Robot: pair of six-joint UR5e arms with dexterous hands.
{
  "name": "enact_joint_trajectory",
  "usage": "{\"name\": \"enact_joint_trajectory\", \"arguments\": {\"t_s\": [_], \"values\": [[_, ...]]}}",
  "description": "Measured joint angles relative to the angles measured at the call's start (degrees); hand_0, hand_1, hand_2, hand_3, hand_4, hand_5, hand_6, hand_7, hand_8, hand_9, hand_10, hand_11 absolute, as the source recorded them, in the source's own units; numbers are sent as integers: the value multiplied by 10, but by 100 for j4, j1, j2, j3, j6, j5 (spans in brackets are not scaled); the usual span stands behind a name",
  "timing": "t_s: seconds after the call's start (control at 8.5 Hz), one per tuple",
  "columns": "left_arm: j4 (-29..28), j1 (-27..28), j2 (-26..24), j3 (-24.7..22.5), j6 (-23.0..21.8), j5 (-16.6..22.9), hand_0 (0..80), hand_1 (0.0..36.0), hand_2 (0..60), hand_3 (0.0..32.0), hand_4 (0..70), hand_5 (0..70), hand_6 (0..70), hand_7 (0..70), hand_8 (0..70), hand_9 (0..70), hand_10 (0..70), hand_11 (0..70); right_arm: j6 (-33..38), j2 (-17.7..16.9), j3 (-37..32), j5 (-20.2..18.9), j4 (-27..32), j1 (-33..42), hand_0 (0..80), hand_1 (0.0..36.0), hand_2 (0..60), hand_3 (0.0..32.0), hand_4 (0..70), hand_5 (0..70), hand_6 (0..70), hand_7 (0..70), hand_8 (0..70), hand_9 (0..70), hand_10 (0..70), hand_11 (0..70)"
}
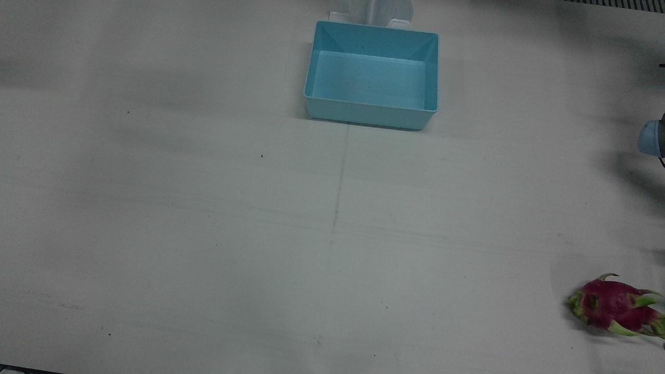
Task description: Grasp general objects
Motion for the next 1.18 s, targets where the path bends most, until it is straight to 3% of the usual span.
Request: {"name": "enact_joint_trajectory", "arguments": {"t_s": [1.18], "values": [[0,0,0,-4,-6,0,469,136,58,98,31,0,0,0,0,0,0,0,0,1,8,0,0,-2,0,0,0,0,0,0,0,0,0,0,0,0]]}}
